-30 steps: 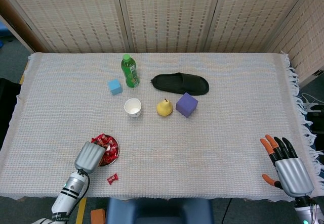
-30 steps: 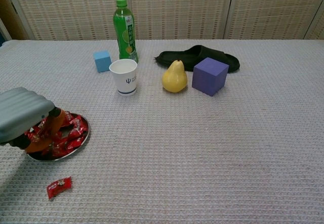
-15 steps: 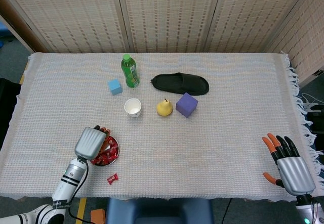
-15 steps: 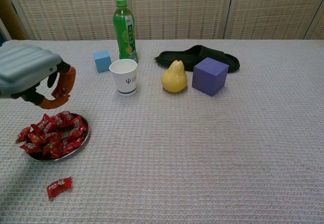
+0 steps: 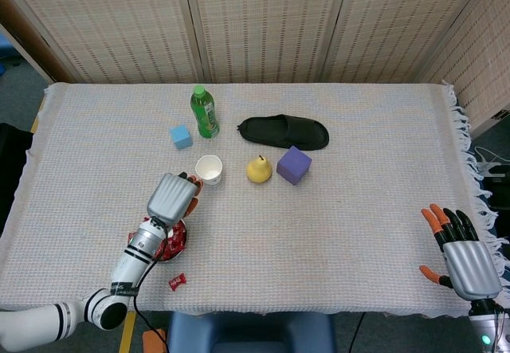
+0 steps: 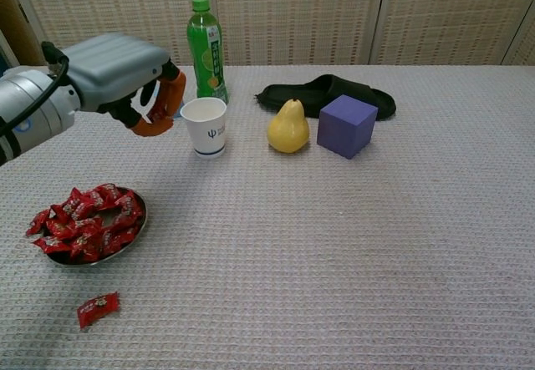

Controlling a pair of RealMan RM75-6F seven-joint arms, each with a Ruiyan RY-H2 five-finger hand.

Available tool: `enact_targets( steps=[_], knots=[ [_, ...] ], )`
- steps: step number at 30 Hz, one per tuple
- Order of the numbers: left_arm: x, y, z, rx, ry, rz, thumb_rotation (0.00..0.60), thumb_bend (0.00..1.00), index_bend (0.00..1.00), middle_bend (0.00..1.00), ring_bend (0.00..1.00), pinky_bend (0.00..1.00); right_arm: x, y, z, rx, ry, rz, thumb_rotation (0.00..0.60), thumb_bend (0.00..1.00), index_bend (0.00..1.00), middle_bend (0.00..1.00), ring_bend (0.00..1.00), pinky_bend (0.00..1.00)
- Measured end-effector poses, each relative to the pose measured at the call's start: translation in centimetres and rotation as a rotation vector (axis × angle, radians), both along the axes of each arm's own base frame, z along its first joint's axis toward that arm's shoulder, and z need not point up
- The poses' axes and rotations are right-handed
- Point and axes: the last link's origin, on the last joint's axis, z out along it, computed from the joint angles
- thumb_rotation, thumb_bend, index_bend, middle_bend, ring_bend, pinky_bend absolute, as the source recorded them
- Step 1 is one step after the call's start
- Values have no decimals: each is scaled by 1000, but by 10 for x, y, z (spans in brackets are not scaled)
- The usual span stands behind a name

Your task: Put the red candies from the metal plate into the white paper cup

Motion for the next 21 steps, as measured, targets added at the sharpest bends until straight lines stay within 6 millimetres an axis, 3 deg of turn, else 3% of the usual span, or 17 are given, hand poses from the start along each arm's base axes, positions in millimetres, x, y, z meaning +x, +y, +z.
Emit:
enact_targets(
  steps=[9,21],
  knots=[
    [31,35,-17,24,11,-40,600,385,556,557,522,928,-2,-2,1,6,-7,-9,600,46,0,0,0,0],
    [38,72,-32,36,30,-21,600,385,536,550,515,905,-4,-4,5,-11,-16,-23,600,47,0,0,0,0]
  ],
)
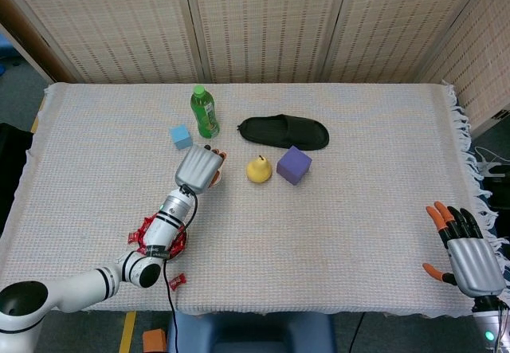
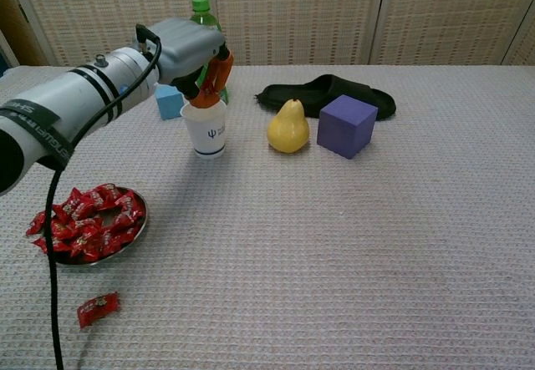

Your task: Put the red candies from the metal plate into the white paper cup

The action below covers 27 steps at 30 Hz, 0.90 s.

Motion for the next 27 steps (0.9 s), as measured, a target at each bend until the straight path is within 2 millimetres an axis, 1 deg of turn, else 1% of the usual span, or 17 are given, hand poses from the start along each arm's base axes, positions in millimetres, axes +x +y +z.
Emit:
enact_targets(
  steps=[2,4,5,7,8,13,16,18,20,22,24,25,26,27],
  knots=[
    [-2,4,-2,0,5,9,600,384,515,534,503,886,0,0,0,-2,-2,-1,600,47,0,0,0,0],
    [-4,7,-3,2,12,15,600,383,481,504,467,840,-1,0,0,-1,-2,-2,600,47,0,0,0,0],
    [-5,8,-4,4,13,17,600,383,462,487,440,798,-1,0,1,-1,-3,-2,600,47,0,0,0,0],
    [-8,10,-6,1,15,24,600,382,390,421,383,654,-1,0,1,-2,-3,-1,600,46,0,0,0,0],
    [-9,9,-6,-1,18,26,600,382,359,393,370,618,0,0,1,-3,-4,0,600,47,0,0,0,0],
    [-13,6,-3,-12,9,34,600,380,224,293,308,571,0,1,1,-3,-2,4,600,46,0,0,0,0],
    [-13,2,-2,-27,-8,40,600,381,172,240,256,542,1,2,0,-1,-2,9,600,47,0,0,0,0],
    [-12,-3,0,-38,-22,39,600,381,155,209,224,531,2,3,0,0,-2,13,600,47,0,0,0,0],
    [-10,-8,2,-48,-39,33,600,380,143,179,198,532,2,4,0,1,-3,17,600,47,0,0,0,0],
    [-10,-19,6,-60,-60,20,600,379,140,168,201,559,2,4,0,4,-5,19,600,47,0,0,0,0],
    [-12,-34,11,-78,-80,3,600,376,140,167,261,633,2,5,1,8,-5,22,600,47,0,0,0,0],
    [-15,-43,13,-86,-87,-5,600,374,140,171,314,690,2,5,1,10,-6,25,600,47,0,0,0,0],
    [-18,-53,15,-96,-93,-13,600,372,140,183,365,742,2,5,1,11,-7,28,600,47,0,0,0,0],
    [-24,-69,19,-112,-100,-23,600,371,141,200,402,781,3,6,1,12,-7,32,600,47,0,0,0,0]
  ],
)
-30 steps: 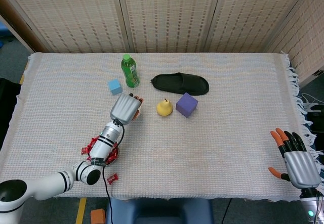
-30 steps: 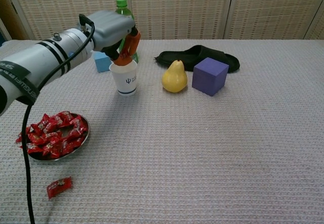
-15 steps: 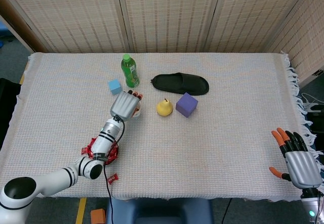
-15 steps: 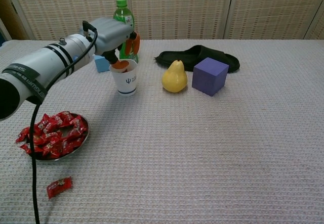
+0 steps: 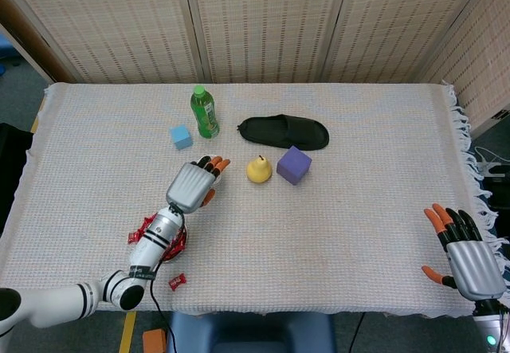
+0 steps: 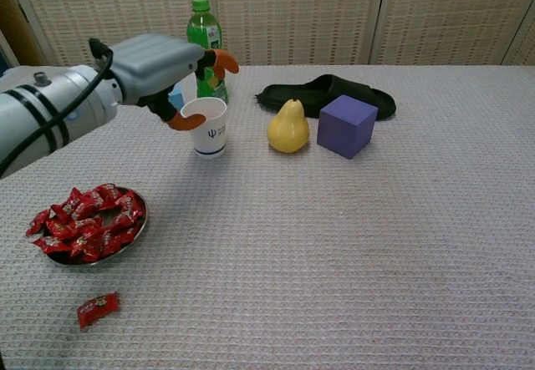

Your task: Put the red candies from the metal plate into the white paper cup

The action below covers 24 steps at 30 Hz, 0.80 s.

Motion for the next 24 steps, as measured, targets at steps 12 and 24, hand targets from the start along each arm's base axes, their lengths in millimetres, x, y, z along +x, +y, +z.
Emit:
enact_targets(
  steps=[12,24],
  knots=[
    [-112,-178,26,-161,9,71,600,365,198,267,661,974,8,11,-4,20,10,57,600,47,0,0,0,0],
    [-155,-208,7,-142,84,71,600,363,246,280,665,977,12,18,-11,38,30,80,600,47,0,0,0,0]
  ],
)
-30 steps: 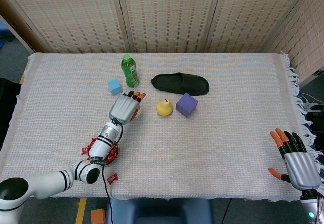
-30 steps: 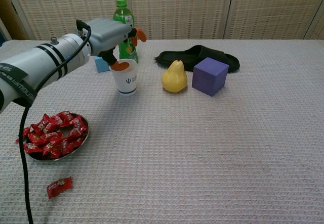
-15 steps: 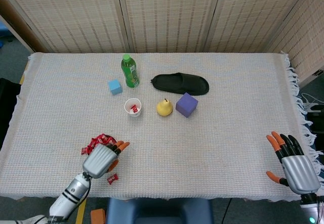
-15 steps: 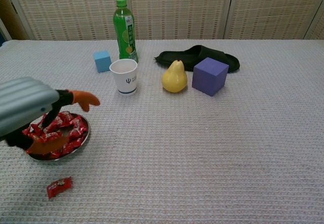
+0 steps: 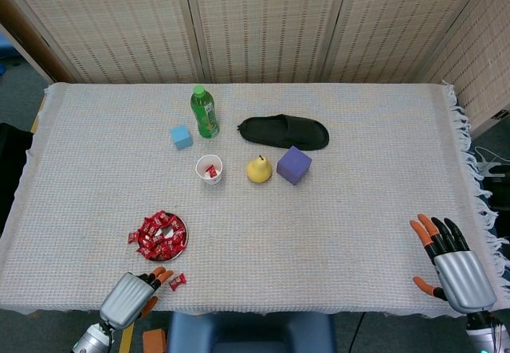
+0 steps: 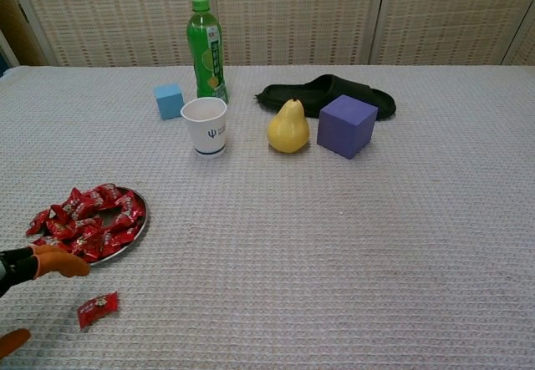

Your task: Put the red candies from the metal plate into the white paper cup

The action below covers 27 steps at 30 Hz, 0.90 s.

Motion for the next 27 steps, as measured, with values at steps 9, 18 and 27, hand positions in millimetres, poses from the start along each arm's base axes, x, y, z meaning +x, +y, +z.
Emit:
enact_targets(
  steps=[9,18,27],
  knots=[
    [5,-4,-18,56,31,-90,600,363,251,282,665,976,1,0,-3,14,6,4,600,47,0,0,0,0],
    [11,2,-39,48,42,-96,600,363,270,301,665,976,1,3,1,1,-3,7,600,47,0,0,0,0],
    [12,8,-49,48,72,-103,600,358,397,384,666,984,1,3,1,6,-2,6,600,47,0,0,0,0]
  ],
)
